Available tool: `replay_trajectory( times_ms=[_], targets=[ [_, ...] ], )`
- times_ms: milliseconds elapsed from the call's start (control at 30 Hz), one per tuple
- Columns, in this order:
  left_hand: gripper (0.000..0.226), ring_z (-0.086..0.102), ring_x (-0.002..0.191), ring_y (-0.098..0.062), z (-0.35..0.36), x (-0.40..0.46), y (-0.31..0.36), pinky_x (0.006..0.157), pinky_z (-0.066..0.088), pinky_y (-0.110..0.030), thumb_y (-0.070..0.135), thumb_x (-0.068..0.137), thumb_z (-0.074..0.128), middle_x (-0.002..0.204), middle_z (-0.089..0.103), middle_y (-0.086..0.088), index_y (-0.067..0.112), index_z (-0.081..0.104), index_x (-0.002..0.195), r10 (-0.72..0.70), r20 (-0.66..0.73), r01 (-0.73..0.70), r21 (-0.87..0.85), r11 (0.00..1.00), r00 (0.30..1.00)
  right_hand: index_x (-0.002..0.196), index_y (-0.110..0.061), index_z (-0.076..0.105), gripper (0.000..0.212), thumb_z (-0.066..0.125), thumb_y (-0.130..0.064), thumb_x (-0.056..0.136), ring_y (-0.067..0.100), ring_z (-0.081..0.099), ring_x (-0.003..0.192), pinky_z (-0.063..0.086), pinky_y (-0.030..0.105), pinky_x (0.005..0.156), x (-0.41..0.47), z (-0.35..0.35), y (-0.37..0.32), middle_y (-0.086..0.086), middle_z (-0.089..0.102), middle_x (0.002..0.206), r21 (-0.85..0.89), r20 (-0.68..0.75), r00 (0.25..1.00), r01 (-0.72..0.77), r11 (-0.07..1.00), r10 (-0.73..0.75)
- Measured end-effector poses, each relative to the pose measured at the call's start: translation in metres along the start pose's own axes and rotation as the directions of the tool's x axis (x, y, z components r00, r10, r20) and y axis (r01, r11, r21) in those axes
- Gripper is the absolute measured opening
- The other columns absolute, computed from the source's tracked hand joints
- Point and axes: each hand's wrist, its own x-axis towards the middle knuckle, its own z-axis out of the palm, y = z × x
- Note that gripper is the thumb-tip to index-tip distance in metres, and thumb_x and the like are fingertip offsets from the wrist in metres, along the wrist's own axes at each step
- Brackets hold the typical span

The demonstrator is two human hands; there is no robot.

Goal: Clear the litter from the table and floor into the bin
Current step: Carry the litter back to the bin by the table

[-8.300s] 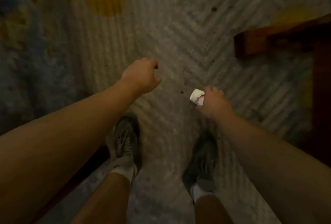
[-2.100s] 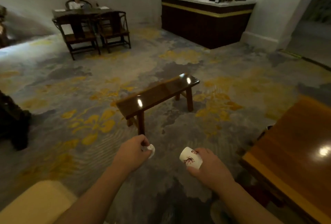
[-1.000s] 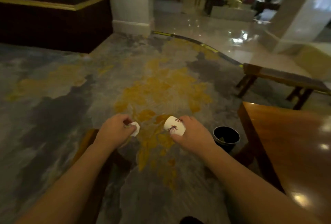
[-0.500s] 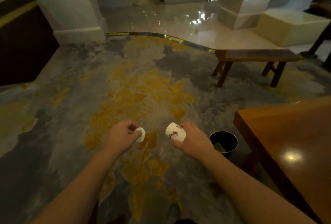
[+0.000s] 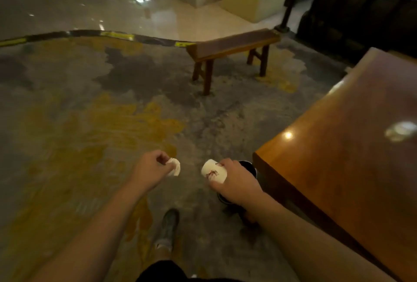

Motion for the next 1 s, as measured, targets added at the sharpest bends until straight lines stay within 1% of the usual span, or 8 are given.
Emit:
replay_trajectory(
  times_ms=[233, 333, 467, 633, 700, 767, 867, 1000],
  targets=[
    [0.018, 0.064, 0.075, -0.023, 0.04, 0.172, 0.015, 0.063, 0.046, -0.032, 0.031, 0.078, 0.079, 0.076, 0.069, -0.002, 0.02, 0.065, 0.074, 0.088, 0.331, -0.116, 0.066, 0.991, 0.94, 0.135, -0.027, 0.049, 0.072, 0.067, -0.065, 0.076, 0.023, 0.062, 0.106, 0.056, 0.045, 0.088, 0.088, 0.028, 0.037, 0.001, 0.058, 0.126, 0.194, 0.078, 0.904, -0.426, 0.883, 0.419],
    [0.02, 0.065, 0.079, -0.02, 0.07, 0.222, 0.019, 0.064, 0.045, -0.029, 0.033, 0.077, 0.08, 0.078, 0.067, 0.0, 0.026, 0.062, 0.072, 0.076, 0.463, -0.137, 0.1, 0.986, 0.883, 0.131, -0.027, 0.052, 0.072, 0.075, -0.061, 0.072, 0.017, 0.063, 0.097, 0.06, 0.039, 0.08, 0.118, 0.05, 0.052, -0.004, 0.061, 0.114, 0.373, 0.16, 0.791, -0.602, 0.706, 0.59],
    [0.017, 0.064, 0.082, -0.019, 0.128, 0.275, 0.016, 0.063, 0.041, -0.026, 0.03, 0.078, 0.079, 0.083, 0.066, 0.0, 0.021, 0.066, 0.08, 0.019, 0.573, -0.115, 0.132, 0.985, 0.819, 0.134, -0.02, 0.051, 0.072, 0.081, -0.052, 0.076, 0.01, 0.057, 0.082, 0.052, 0.027, 0.059, 0.16, 0.082, 0.081, -0.009, 0.054, 0.1, 0.597, 0.26, 0.602, -0.715, 0.365, 0.755],
    [0.019, 0.068, 0.086, -0.022, 0.223, 0.314, -0.009, 0.069, 0.047, -0.028, 0.03, 0.077, 0.078, 0.089, 0.072, -0.007, 0.016, 0.07, 0.087, -0.081, 0.648, -0.072, 0.206, 0.976, 0.757, 0.136, -0.014, 0.05, 0.072, 0.081, -0.046, 0.079, 0.022, 0.061, 0.086, 0.051, 0.032, 0.056, 0.204, 0.124, 0.141, 0.008, 0.058, 0.116, 0.734, 0.447, 0.391, -0.675, -0.08, 0.804],
    [0.022, 0.07, 0.089, -0.023, 0.267, 0.326, -0.02, 0.073, 0.052, -0.03, 0.031, 0.076, 0.079, 0.092, 0.074, -0.008, 0.014, 0.072, 0.09, -0.137, 0.651, -0.021, 0.23, 0.973, 0.746, 0.138, -0.014, 0.049, 0.075, 0.081, -0.045, 0.078, 0.033, 0.063, 0.1, 0.059, 0.045, 0.074, 0.219, 0.144, 0.168, 0.013, 0.059, 0.122, 0.761, 0.531, 0.36, -0.6, -0.246, 0.767],
    [0.019, 0.071, 0.091, -0.028, 0.31, 0.336, -0.029, 0.079, 0.055, -0.035, 0.028, 0.076, 0.08, 0.094, 0.075, -0.014, 0.013, 0.072, 0.084, -0.198, 0.659, 0.045, 0.243, 0.969, 0.725, 0.139, -0.015, 0.05, 0.078, 0.084, -0.044, 0.075, 0.038, 0.061, 0.109, 0.057, 0.055, 0.088, 0.23, 0.164, 0.196, 0.016, 0.059, 0.125, 0.774, 0.585, 0.349, -0.511, -0.375, 0.732],
    [0.02, 0.071, 0.083, -0.027, 0.368, 0.348, -0.044, 0.078, 0.057, -0.038, 0.03, 0.075, 0.08, 0.084, 0.074, -0.015, 0.016, 0.068, 0.068, -0.232, 0.675, 0.069, 0.26, 0.963, 0.7, 0.136, -0.019, 0.05, 0.078, 0.087, -0.044, 0.071, 0.038, 0.063, 0.108, 0.06, 0.049, 0.075, 0.243, 0.186, 0.233, 0.016, 0.06, 0.125, 0.755, 0.638, 0.321, -0.443, -0.484, 0.7],
    [0.031, 0.067, 0.08, -0.026, 0.43, 0.362, -0.062, 0.071, 0.053, -0.036, 0.028, 0.074, 0.08, 0.086, 0.07, -0.015, 0.002, 0.073, 0.09, -0.273, 0.672, 0.129, 0.257, 0.958, 0.689, 0.145, -0.02, 0.041, 0.085, 0.085, -0.042, 0.076, 0.038, 0.058, 0.115, 0.056, 0.049, 0.078, 0.26, 0.212, 0.281, 0.015, 0.054, 0.132, 0.739, 0.665, 0.292, -0.392, -0.548, 0.688]
  ],
)
